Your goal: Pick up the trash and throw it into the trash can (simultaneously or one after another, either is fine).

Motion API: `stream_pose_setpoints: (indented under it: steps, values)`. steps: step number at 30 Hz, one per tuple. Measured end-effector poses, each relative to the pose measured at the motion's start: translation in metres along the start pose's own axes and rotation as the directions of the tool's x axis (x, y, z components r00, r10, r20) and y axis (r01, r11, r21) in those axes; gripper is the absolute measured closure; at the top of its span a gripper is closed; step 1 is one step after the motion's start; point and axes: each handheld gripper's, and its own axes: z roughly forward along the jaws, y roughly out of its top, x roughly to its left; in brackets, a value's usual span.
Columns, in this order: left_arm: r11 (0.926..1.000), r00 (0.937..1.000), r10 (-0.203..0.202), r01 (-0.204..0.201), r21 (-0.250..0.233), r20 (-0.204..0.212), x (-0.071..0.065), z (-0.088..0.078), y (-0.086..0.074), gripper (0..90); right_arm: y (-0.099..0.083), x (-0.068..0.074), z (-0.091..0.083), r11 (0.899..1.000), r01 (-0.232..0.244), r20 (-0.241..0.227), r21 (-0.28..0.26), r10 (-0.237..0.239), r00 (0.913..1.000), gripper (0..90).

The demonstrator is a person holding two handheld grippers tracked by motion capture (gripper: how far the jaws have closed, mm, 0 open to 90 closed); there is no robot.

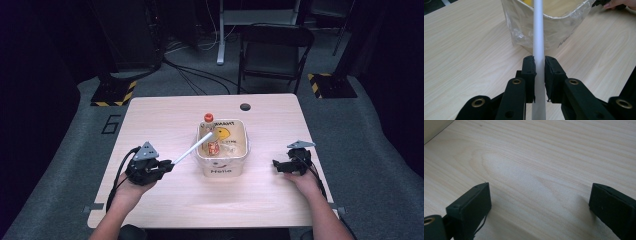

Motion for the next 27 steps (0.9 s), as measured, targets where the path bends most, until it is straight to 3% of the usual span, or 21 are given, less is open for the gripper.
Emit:
stream_pose_setpoints:
  steps: [10, 17, 27]
  values:
    - [0.9998, 0.9998, 0.018, -0.018, 0.002, 0.011, -0.002, 0.010, 0.012, 78.7, 0.000, 0.000, 0.000, 1.000, -0.001, 0.000, 0.000, 0.001, 1.0000, 3.3]
    - [0.9998, 0.9995, 0.016, -0.016, -0.015, 0.025, -0.005, 0.020, 0.021, 78.7, 0.000, 0.000, 0.000, 1.000, 0.000, 0.000, -0.001, 0.000, 1.0000, 3.3]
    - [0.9999, 0.9994, 0.014, -0.014, -0.003, 0.032, -0.007, 0.036, 0.034, 78.7, 0.000, 0.000, 0.000, 1.000, 0.000, -0.001, -0.001, 0.000, 1.0000, 3.3]
